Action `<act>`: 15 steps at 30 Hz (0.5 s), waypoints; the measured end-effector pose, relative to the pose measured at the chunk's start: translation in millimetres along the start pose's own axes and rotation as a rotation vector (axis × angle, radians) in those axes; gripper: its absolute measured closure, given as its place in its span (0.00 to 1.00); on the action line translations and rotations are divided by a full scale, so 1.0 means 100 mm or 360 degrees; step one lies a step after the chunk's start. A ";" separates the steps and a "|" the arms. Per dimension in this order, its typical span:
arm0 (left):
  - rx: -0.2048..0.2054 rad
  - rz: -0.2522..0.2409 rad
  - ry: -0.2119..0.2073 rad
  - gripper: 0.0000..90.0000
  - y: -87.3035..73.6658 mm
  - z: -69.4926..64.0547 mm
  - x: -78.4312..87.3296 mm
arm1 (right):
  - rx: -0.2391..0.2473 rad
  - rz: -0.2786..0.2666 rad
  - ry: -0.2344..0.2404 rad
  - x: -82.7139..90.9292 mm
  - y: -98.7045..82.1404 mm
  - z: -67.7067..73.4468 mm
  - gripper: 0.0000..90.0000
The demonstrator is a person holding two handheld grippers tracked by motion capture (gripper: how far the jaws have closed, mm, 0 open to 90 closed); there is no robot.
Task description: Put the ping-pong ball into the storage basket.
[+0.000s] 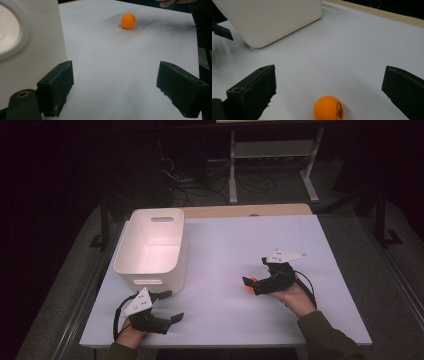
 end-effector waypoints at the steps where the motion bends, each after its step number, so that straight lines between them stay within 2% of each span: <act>1: 0.0001 0.0000 0.0000 0.16 0.00 0.00 0.00 | 0.0002 0.0002 0.0003 -0.01 0.00 0.00 0.00; 15: -0.0002 -0.0001 0.0001 0.16 0.00 0.00 0.00 | 0.0022 -0.0006 0.0010 -0.13 0.05 0.00 0.00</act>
Point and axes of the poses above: each handheld gripper's, and its own axes: x roughly backward along the jaws, y roughly out of its top, z roughly to its left, the point moved 1 cm from there along -x, roughly forward along the jaws, and after that the axes turned 15 degrees about -z, right-handed, at the moved point
